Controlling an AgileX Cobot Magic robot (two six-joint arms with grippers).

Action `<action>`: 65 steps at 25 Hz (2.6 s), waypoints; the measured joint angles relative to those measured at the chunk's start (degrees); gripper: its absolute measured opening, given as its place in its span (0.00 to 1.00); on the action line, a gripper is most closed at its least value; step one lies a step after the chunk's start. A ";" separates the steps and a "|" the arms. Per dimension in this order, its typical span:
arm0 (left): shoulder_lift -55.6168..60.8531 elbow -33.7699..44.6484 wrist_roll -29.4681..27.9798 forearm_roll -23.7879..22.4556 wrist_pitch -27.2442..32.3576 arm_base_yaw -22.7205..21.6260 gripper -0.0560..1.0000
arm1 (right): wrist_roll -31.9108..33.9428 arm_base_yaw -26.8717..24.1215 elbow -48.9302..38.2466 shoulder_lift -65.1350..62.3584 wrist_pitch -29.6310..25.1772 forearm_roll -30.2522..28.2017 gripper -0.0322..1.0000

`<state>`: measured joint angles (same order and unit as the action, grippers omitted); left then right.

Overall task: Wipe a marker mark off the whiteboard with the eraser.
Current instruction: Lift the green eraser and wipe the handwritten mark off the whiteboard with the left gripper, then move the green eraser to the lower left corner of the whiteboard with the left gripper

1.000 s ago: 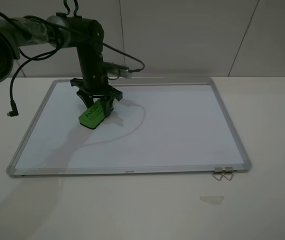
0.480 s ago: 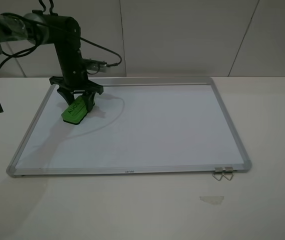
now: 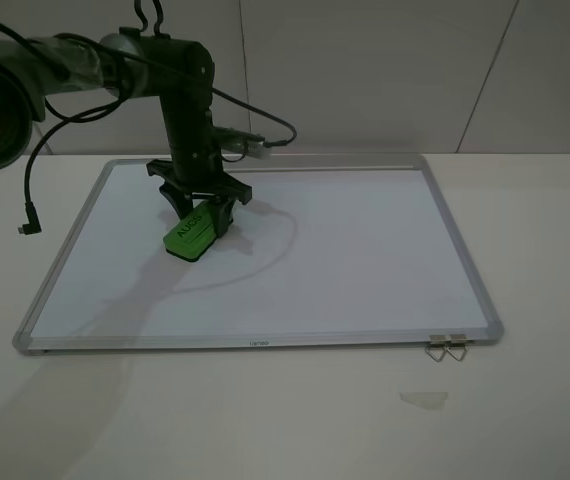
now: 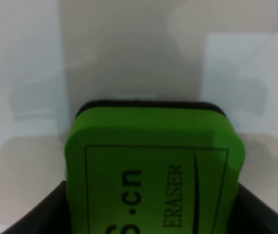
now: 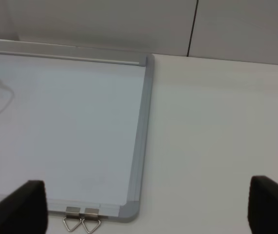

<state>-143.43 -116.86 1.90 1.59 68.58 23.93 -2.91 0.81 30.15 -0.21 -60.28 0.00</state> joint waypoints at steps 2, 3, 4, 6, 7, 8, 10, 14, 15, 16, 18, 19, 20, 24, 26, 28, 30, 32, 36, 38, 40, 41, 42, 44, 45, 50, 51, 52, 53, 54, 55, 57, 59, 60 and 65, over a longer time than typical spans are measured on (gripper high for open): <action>0.00 0.00 0.00 0.13 0.00 0.22 0.61 | 0.00 0.00 0.00 0.00 0.00 0.00 0.83; 0.00 0.00 -0.05 0.28 0.00 0.22 0.61 | 0.00 0.00 0.00 0.00 0.00 0.00 0.83; 0.00 0.00 -0.10 0.28 0.00 0.22 0.61 | 0.00 0.00 0.00 0.00 0.00 0.00 0.83; 0.00 0.00 -0.58 0.53 0.00 0.15 0.61 | 0.00 0.00 0.00 0.00 0.00 0.00 0.83; 0.06 0.00 -1.01 0.58 0.00 0.15 0.61 | 0.00 0.00 0.00 0.00 0.00 0.00 0.83; 0.11 -0.05 -1.23 0.58 0.00 0.15 0.61 | 0.00 0.00 0.00 0.00 0.00 0.00 0.83; 0.63 0.00 -1.90 1.12 0.00 0.11 0.61 | 0.00 0.00 0.00 0.00 0.00 0.00 0.83; 2.54 0.58 -4.60 3.06 0.00 0.11 0.61 | 0.00 0.00 0.00 0.00 0.00 0.00 0.83; 3.62 0.58 -5.40 3.11 0.00 0.11 0.61 | 0.00 0.00 0.00 0.00 0.00 0.00 0.83; 4.90 0.58 -6.32 3.17 0.00 0.11 0.61 | 0.00 0.00 0.00 0.00 0.00 0.00 0.83; 7.13 0.58 -8.19 3.17 0.00 0.11 0.61 | 0.00 0.00 0.00 0.00 0.00 0.00 0.83; 8.23 0.67 -8.97 3.17 0.00 0.11 0.61 | 0.00 0.00 0.00 0.00 0.00 0.00 0.83; 9.29 1.17 -9.68 3.17 0.00 0.11 0.61 | 0.00 0.00 0.00 0.00 0.00 0.00 0.83; 13.45 6.62 -13.02 3.17 0.00 -0.49 0.61 | 0.00 0.00 0.00 0.00 0.00 0.00 0.83; 15.60 10.36 -14.49 2.67 0.00 -0.94 0.61 | 0.00 0.00 0.00 0.00 0.00 0.00 0.83; 18.03 14.40 -15.62 1.39 0.00 -1.27 0.61 | 0.00 0.00 0.00 0.00 0.00 0.00 0.83; 20.47 19.14 -16.78 -0.89 0.00 -1.32 0.61 | 0.00 0.00 0.00 0.00 0.00 0.00 0.83; 23.13 23.53 -18.16 -2.81 0.00 -1.32 0.61 | 0.00 0.00 0.00 0.00 0.00 0.00 0.83; 29.03 33.20 -21.05 -5.08 -2.79 -1.99 0.61 | 0.00 0.00 0.00 0.00 0.00 0.00 0.83; 32.15 38.88 -22.31 -5.22 -6.25 -3.21 0.61 | 0.00 0.00 0.00 0.00 0.00 0.00 0.83; 35.22 44.53 -23.56 -5.26 -10.11 -4.60 0.61 | 0.00 0.00 0.00 0.00 0.00 0.00 0.83; 36.91 47.65 -24.26 -5.26 -12.30 -5.36 0.61 | 0.00 0.00 0.00 0.00 0.00 0.00 0.83; 38.59 50.75 -25.01 -5.26 -14.17 -6.09 0.61 | 0.00 0.00 0.00 0.00 0.00 0.00 0.83; 41.48 56.24 -26.06 -5.43 -18.70 -7.15 0.61 | 0.00 0.00 0.00 0.00 0.00 0.00 0.83; 42.83 58.93 -26.59 -5.43 -21.01 -7.49 0.61 | 0.00 0.00 0.00 0.00 0.00 0.00 0.83; 45.48 67.54 -28.16 -6.99 -28.76 -8.09 0.61 | 0.00 0.00 0.00 0.00 0.00 0.00 0.83; 45.48 68.61 -28.56 -7.66 -30.02 -8.24 0.61 | 0.00 0.00 0.00 0.00 0.00 0.00 0.83; 45.48 69.39 -28.78 -7.98 -31.02 -8.59 0.61 | 0.00 0.00 0.00 0.00 0.00 0.00 0.83; 45.48 69.79 -28.92 -8.30 -31.59 -8.93 0.61 | 0.00 0.00 0.00 0.00 0.00 0.00 0.83; 45.48 69.89 -29.03 -8.69 -32.34 -9.55 0.61 | 0.00 0.00 0.00 0.00 0.00 0.00 0.83; 45.48 69.93 -29.09 -9.14 -32.96 -10.30 0.61 | 0.00 0.00 0.00 0.00 0.00 0.00 0.83; 45.48 69.93 -29.14 -9.51 -34.13 -11.82 0.61 | 0.00 0.00 0.00 0.00 0.00 0.00 0.83; 45.48 69.93 -28.71 -9.73 -35.11 -13.26 0.61 | 0.00 0.00 0.00 0.00 0.00 0.00 0.83; 45.48 69.93 -28.33 -9.93 -35.47 -13.70 0.61 | 0.00 0.00 0.00 0.00 0.00 0.00 0.83; 45.39 69.93 -27.03 -9.96 -38.81 -13.87 0.61 | 0.00 0.00 0.00 0.00 0.00 0.00 0.83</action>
<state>-98.04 -46.92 -25.13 -8.36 29.77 10.06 -2.91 0.81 30.15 -0.21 -60.28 0.00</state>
